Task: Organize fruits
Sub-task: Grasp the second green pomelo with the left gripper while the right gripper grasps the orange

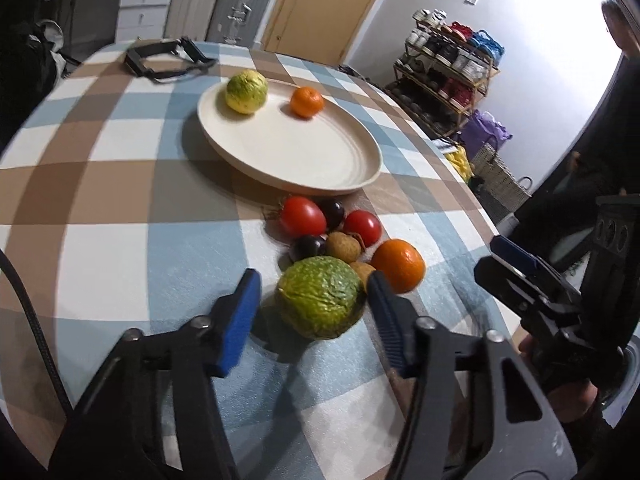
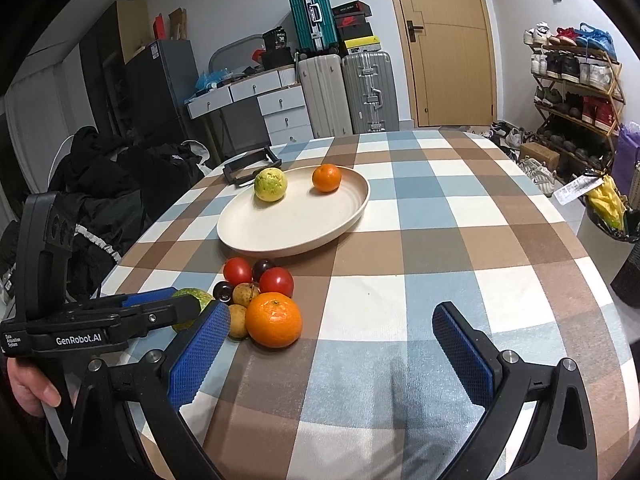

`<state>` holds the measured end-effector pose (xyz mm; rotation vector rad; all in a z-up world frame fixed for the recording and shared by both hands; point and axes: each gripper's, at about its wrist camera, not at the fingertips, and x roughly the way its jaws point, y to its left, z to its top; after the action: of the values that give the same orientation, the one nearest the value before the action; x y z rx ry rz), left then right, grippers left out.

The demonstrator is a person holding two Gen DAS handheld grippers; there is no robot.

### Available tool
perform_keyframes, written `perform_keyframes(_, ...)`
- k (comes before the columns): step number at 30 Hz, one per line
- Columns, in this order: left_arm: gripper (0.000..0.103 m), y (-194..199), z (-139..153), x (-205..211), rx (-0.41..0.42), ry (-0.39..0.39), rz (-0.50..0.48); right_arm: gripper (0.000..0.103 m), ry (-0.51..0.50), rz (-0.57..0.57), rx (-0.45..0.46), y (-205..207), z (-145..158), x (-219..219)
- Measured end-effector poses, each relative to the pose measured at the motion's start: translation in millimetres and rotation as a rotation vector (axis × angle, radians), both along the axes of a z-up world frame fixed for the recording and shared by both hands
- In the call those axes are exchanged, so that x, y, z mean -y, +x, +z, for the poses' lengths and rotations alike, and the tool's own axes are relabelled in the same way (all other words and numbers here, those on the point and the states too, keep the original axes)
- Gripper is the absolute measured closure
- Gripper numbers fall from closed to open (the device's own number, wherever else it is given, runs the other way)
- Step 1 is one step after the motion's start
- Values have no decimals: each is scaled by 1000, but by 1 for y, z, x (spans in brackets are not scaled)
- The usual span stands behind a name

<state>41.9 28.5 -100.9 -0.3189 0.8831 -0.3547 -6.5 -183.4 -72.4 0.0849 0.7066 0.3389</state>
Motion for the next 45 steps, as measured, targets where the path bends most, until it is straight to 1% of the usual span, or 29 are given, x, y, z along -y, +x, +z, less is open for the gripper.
perform_keyframes(2,57,1,-1,1,-2,-12,-11,0,3,0,-3,1,-1,0)
perform_keyframes(4,57,2,-1,2,3,-6,-14,0,2,1,-4,1,-1,0)
perform_keyframes(8,58,4,-3,-2,-5,-33,-8,0,2,1,-9,2,-2,1)
perform_keyframes(17,59,3,-5,-8,-5,-46,4,0,3,5,-11,2,-3,1)
perform_keyframes(32,59,-8,1,-22,25,-68,32,0,20,17,-24,5,-2,0)
perform_keyframes(38,59,-12,8,-30,44,-94,48,0,51,49,-60,13,-4,-6)
perform_keyframes(45,59,-16,17,-43,63,-118,67,1,134,93,-158,32,-17,-14)
